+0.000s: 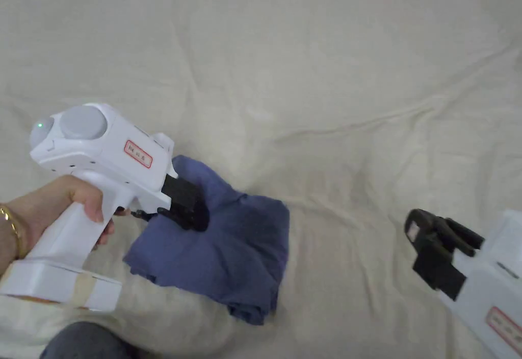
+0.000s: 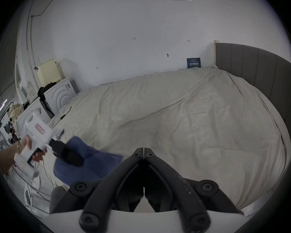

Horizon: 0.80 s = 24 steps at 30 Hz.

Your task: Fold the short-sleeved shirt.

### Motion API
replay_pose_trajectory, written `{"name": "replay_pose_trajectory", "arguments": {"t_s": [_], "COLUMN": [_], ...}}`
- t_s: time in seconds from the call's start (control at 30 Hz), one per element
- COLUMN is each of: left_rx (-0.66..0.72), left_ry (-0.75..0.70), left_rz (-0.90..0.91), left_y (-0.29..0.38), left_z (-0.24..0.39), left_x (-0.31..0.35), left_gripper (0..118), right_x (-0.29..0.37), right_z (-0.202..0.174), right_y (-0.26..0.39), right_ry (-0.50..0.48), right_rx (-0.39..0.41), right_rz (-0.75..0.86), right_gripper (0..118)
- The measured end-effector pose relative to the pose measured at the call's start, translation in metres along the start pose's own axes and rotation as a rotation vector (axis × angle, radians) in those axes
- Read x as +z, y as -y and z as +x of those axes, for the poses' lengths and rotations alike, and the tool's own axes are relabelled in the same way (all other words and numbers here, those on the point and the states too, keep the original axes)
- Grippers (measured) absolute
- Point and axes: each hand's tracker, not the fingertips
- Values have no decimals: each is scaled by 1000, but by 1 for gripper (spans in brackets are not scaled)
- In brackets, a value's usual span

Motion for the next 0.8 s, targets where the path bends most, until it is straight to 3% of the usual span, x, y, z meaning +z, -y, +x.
{"name": "replay_pose_trajectory", "arguments": {"t_s": [0.2,0.4,0.43,0.5,0.53,0.67,0.8], "left_rx": [69,200,207,211,210,239,218], "left_ry": [-410,-773,-840,-969,-1039,-1190,-1259], "left_rz": [80,130,131,180,215,319,534], "left_y": [-24,-51,-54,-55,-54,-47,-39], "left_z": [-141,-258,-272,-294,-302,-305,-261], "left_x": [99,147,150,153,152,163,188], "left_gripper": [18,23,33,81,97,83,2], "right_x": [-23,-52,-57,-67,-70,-73,-58], "right_z": [-46,-89,-93,-97,-99,-93,-88], "right_y": [-5,-5,-4,-2,-1,3,-4], "right_ry": [-44,-70,-69,-67,-67,-61,-63], "right_rx": [29,39,39,34,37,63,65], "right_rz": [-21,-65,-81,-106,-120,-127,-101], "right_gripper": [1,1,1,1,1,1,1]}}
